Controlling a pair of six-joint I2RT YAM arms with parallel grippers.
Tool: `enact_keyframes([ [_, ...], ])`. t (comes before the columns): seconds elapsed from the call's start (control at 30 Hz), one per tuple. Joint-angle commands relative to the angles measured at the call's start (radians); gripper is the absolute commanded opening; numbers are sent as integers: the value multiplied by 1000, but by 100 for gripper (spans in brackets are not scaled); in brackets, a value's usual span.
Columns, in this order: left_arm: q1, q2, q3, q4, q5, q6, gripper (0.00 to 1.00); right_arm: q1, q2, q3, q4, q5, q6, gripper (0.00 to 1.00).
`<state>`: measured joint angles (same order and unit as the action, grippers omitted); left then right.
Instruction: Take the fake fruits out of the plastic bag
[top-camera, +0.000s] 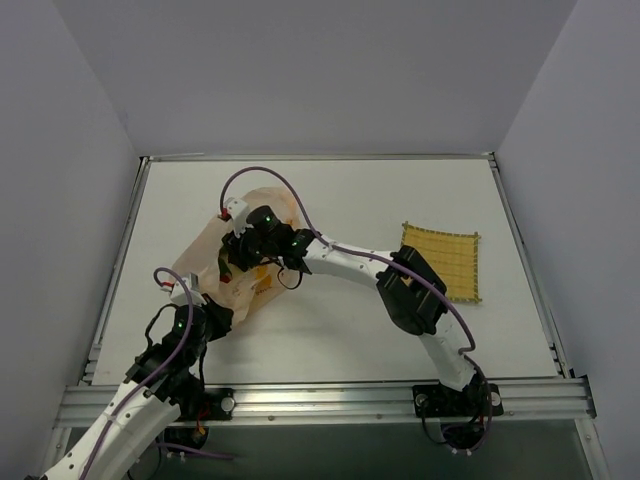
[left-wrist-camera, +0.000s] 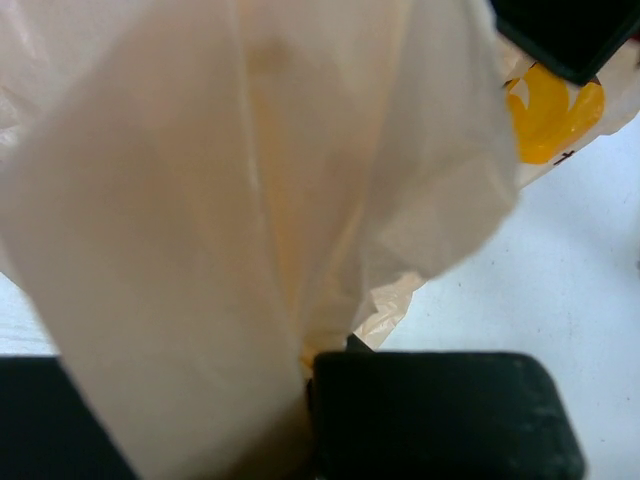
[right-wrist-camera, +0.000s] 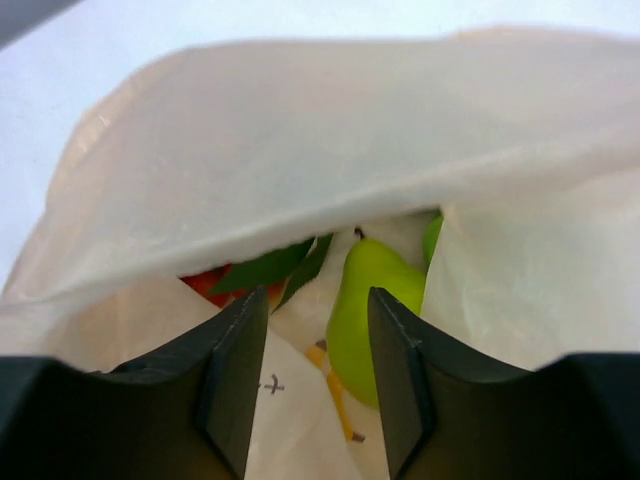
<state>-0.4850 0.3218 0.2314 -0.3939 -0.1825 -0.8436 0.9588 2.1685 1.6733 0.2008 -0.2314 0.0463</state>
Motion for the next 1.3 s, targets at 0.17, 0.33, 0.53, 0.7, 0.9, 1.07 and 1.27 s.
enact_keyframes([
  [0.17,-4,-6,52,-25,-15,21,2,-72,86,154,-63,-94,-76,50],
  [0.33,-4,-7,51,-25,-23,23,2,-81,106,160,-87,-132,-72,50],
  [0.53,-4,17,54,-11,-20,21,2,-57,67,149,-84,-27,-103,49],
  [0.7,-4,13,57,-16,-23,23,2,-28,13,143,-84,49,-117,53],
  [0.9,-4,10,55,-23,-26,23,2,12,-27,120,-86,34,-141,60],
  [1.07,-4,-19,60,-52,-37,24,2,15,-23,97,-98,-42,-160,50],
  [1.27,-4,-33,59,-66,-44,24,2,9,65,176,-150,-89,-174,39],
])
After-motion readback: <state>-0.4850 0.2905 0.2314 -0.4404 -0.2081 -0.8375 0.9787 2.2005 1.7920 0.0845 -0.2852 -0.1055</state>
